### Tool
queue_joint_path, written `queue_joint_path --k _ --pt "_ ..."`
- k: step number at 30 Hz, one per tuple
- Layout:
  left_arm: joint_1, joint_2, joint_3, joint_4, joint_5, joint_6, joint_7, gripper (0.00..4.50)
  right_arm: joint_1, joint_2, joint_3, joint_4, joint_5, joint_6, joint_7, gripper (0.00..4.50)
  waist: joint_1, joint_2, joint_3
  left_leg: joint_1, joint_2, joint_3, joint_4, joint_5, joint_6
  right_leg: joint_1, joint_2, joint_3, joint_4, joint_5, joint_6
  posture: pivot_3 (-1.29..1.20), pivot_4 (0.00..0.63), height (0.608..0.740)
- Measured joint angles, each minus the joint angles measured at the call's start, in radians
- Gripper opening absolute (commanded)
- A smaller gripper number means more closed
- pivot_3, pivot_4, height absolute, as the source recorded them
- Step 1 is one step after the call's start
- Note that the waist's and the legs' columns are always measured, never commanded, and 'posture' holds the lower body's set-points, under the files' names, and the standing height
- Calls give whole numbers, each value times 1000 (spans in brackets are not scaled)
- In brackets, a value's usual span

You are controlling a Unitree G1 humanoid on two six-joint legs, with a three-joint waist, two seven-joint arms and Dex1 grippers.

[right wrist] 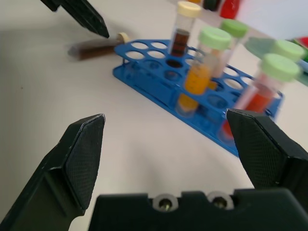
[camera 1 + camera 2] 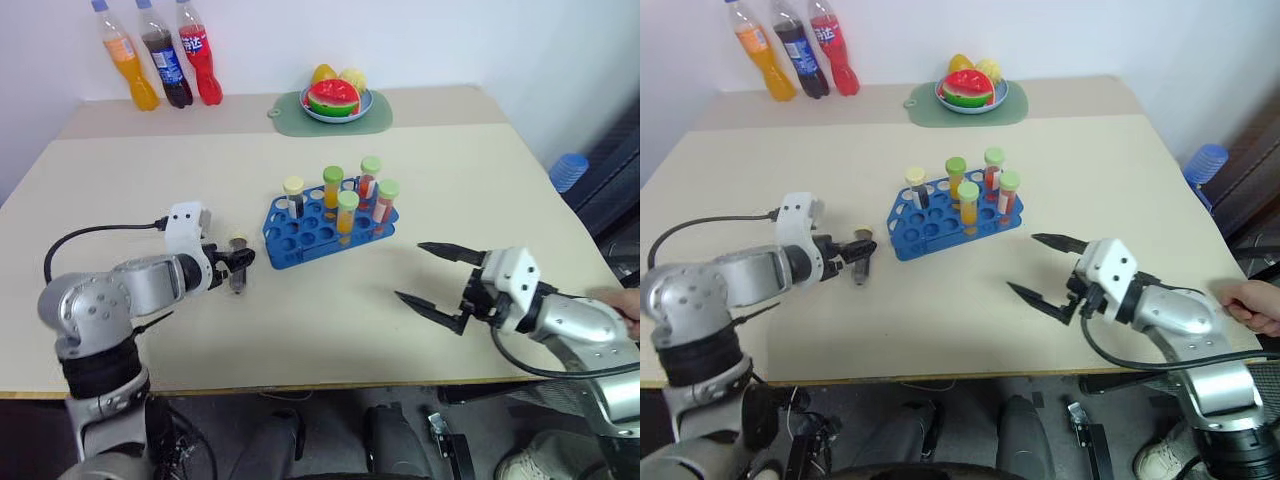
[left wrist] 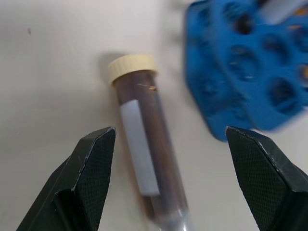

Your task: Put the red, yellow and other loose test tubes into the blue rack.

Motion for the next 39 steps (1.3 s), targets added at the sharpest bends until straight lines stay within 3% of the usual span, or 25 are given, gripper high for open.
queue_joint_path --k 3,8,12,15,16,19,21,25,29,31,35,39 --pt "-57 -1 -7 124 -3 0 88 3769 76 -48 -37 -46 43 16 64 4428 3 -3 2 -2 0 0 1 0 0 -1 0 0 -1 0 0 0 150 740" --pt "-154 -33 -51 254 4 0 187 3769 74 -53 -47 -53 40 12 69 4428 6 -4 2 -1 0 2 3 0 0 1 0 1 0 0 0 0 150 740" --pt "-261 -48 -80 401 49 0 253 2447 70 -52 -43 -60 18 2 52 4500 12 -4 1 0 0 4 4 0 0 2 0 1 0 0 1 0 150 740" --pt "-284 -39 -101 444 41 -1 270 949 97 -53 -44 -63 6 -9 53 4500 16 -4 1 0 0 4 4 0 0 2 0 1 0 0 1 0 150 740" --pt "-287 -37 -100 452 32 -2 275 823 101 -53 -44 -63 3 -10 53 4500 18 -4 1 0 0 4 4 0 0 2 0 1 0 0 1 0 150 740" --pt "-286 -28 -91 465 -1 -3 288 810 102 -52 -44 -63 0 -14 51 4500 22 -4 1 -1 0 4 5 0 0 2 0 1 0 0 1 0 150 740" --pt "-231 40 -96 431 -147 0 243 810 99 -47 -42 -64 -7 -20 41 4500 15 -4 2 -1 0 4 4 -1 -1 -1 0 2 1 0 1 0 150 740" --pt "-65 131 -78 159 -297 -13 26 810 99 -29 -33 -66 -19 -21 18 4500 1 -5 2 -3 1 4 4 -1 -1 -4 0 5 1 0 1 0 150 740" --pt "154 222 1 -120 -271 -377 -519 810 97 -8 -31 -71 -19 -18 -3 4500 1 -4 2 0 4 14 1 -1 -1 -4 2 10 1 1 -1 0 150 740" --pt "176 234 -18 -144 -196 -529 -673 810 91 -6 -28 -71 -19 -19 -4 4500 9 -4 2 1 5 14 1 -2 1 -2 3 9 -1 0 -4 0 150 740" --pt "172 148 -188 -117 66 -885 -809 810 78 -4 -26 -70 -15 -17 0 4500 34 -4 1 1 5 14 4 -6 7 4 4 9 -10 1 -6 0 150 740" --pt "156 -3 -395 20 397 -1288 -807 810 80 -2 -43 -73 3 -8 -6 4500 31 -4 2 0 5 16 7 -6 8 7 4 10 -17 6 1 0 150 740"
